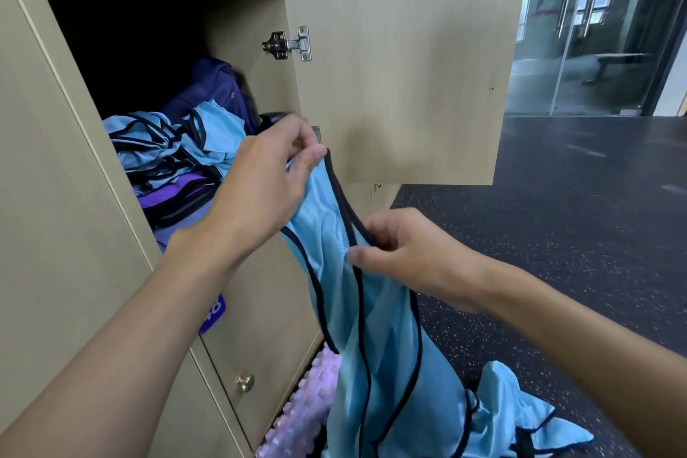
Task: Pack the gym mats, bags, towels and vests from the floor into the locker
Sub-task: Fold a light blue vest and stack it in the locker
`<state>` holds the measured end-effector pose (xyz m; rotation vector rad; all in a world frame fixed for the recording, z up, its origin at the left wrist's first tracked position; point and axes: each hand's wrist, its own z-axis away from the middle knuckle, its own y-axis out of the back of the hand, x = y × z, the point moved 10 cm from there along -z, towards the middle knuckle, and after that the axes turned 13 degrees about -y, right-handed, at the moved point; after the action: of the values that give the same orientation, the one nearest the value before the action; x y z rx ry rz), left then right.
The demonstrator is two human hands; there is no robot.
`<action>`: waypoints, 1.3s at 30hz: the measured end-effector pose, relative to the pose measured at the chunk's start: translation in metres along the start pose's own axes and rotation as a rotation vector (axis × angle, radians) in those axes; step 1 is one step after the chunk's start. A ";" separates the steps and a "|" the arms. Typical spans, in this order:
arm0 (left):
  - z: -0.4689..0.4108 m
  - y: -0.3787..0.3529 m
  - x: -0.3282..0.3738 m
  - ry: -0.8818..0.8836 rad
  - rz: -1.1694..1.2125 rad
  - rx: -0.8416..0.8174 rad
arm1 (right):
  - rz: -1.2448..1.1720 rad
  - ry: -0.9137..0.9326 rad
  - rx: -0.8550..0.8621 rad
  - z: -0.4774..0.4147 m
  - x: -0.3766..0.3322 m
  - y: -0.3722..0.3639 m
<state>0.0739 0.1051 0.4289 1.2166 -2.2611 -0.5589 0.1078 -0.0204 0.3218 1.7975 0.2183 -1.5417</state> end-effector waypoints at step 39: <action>0.026 -0.016 -0.033 0.180 0.025 -0.117 | 0.055 -0.073 0.204 -0.011 0.019 0.037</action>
<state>0.0842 0.1278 0.3915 1.1325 -2.0612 -0.5411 0.1426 -0.0462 0.3199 1.8819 -0.0239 -1.6354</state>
